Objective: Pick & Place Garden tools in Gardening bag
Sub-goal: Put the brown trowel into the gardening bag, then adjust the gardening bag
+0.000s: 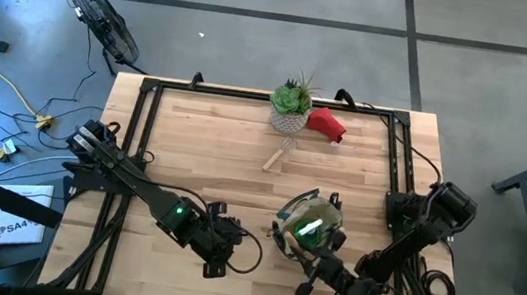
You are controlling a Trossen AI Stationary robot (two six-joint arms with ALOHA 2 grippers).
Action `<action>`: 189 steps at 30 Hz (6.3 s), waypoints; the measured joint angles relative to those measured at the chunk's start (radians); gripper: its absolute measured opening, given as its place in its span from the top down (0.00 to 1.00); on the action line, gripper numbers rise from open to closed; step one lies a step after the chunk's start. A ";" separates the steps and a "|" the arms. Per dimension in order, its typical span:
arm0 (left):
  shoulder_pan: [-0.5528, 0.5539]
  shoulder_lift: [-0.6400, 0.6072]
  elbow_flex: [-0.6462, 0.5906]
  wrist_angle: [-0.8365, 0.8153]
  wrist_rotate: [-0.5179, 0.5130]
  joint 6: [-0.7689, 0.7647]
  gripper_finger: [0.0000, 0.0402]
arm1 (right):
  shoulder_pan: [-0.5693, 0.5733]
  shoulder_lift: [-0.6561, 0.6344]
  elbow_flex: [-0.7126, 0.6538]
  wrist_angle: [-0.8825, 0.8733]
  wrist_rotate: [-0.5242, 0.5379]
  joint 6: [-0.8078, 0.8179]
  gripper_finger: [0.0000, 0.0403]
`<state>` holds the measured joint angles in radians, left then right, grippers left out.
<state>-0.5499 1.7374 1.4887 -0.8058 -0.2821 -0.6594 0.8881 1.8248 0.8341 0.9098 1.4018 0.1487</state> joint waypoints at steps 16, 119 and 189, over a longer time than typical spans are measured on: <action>0.000 0.000 0.000 0.000 0.003 0.000 0.51 | 0.017 0.000 0.000 -0.073 0.030 0.087 0.82; 0.000 0.000 0.000 -0.003 0.010 0.000 0.51 | 0.114 -0.018 0.162 -0.065 0.093 -0.244 0.99; 0.365 0.153 0.000 0.066 -0.329 0.394 1.00 | 0.167 0.006 0.310 -1.346 -0.565 1.248 0.99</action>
<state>-0.1850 1.8904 1.4885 -0.7395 -0.6113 -0.2656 1.0546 1.8304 1.1439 -0.4367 0.8369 1.3962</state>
